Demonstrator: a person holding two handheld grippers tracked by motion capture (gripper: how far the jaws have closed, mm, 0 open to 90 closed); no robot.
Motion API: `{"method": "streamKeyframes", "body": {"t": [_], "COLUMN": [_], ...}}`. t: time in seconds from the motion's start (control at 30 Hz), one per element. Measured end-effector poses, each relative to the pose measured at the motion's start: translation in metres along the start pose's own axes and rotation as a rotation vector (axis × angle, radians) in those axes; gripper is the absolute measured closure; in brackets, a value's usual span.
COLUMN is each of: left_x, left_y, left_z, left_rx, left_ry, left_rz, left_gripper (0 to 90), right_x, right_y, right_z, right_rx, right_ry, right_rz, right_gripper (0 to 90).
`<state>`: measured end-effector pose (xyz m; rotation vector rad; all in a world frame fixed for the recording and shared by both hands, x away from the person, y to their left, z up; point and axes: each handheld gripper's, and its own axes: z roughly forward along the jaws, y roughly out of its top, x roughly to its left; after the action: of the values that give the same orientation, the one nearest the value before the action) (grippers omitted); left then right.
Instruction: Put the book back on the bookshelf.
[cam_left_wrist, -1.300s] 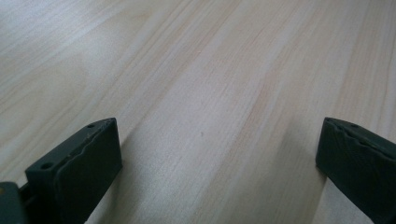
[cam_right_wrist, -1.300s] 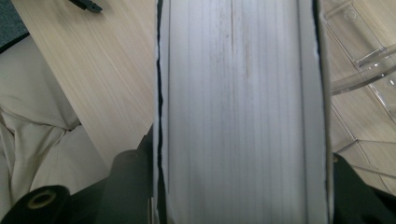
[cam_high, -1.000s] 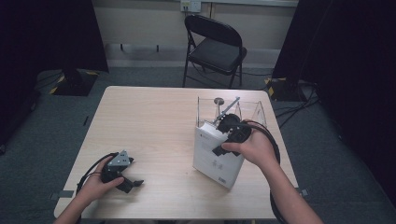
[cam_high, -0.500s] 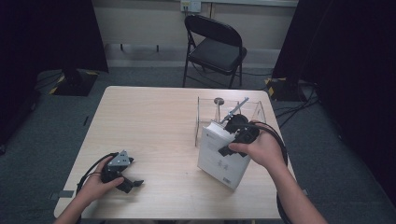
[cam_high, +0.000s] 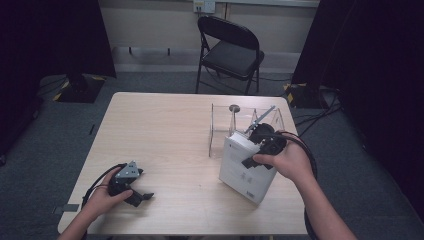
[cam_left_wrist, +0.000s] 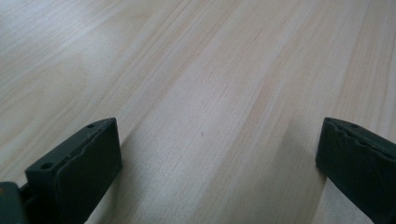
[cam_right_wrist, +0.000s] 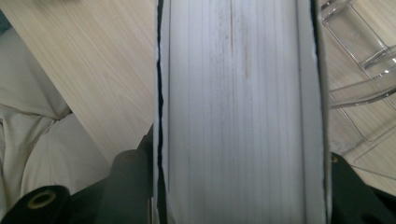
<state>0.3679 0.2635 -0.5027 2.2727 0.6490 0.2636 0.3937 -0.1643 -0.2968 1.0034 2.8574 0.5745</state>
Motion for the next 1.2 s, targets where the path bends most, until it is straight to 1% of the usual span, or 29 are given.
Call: {"method": "streamKeyframes", "body": {"t": [0.2,0.3,0.33,0.37,0.43,0.5,0.63,0.83,0.87,0.9,1.13,1.2], "left_x": [0.000,0.000,0.000,0.000,0.000,0.000,0.000,0.000,0.000,0.000,0.000,0.000], "left_y": [0.000,0.000,0.000,0.000,0.000,0.000,0.000,0.000,0.000,0.000,0.000,0.000], "left_z": [0.000,0.000,0.000,0.000,0.000,0.000,0.000,0.000,0.000,0.000,0.000,0.000], "left_rx": [0.000,0.000,0.000,0.000,0.000,0.000,0.000,0.000,-0.002,0.000,0.000,0.000], "left_ry": [0.000,0.000,0.000,0.000,0.000,0.000,0.000,0.001,-0.006,0.000,0.000,0.000], "left_rz": [0.000,0.000,0.000,0.000,0.000,0.000,0.000,0.000,0.000,0.000,0.000,0.000], "left_gripper": [0.0,0.0,0.0,0.0,0.0,0.0,0.0,0.0,0.0,0.0,0.0,0.0], "right_x": [-0.004,-0.006,-0.006,-0.007,-0.008,-0.010,-0.012,-0.016,-0.016,-0.017,-0.021,-0.022], "right_y": [-0.007,-0.009,-0.010,-0.011,-0.013,-0.015,-0.018,-0.024,-0.025,-0.026,-0.031,-0.033], "right_z": [-0.002,-0.003,-0.004,-0.004,-0.005,-0.006,-0.009,-0.011,-0.011,-0.012,-0.015,-0.016], "right_rx": [-0.002,0.007,0.006,0.008,0.003,-0.001,0.003,0.005,0.003,0.003,-0.001,0.001], "right_ry": [-0.002,-0.011,-0.017,-0.020,-0.020,-0.034,-0.031,-0.038,-0.038,-0.039,-0.045,-0.046], "right_rz": [0.021,0.026,0.020,0.028,0.031,0.033,0.055,0.058,0.063,0.065,0.075,0.091], "right_gripper": [52.3,52.3,52.2,52.3,52.3,52.3,52.3,52.3,52.3,52.3,52.2,52.2]}}
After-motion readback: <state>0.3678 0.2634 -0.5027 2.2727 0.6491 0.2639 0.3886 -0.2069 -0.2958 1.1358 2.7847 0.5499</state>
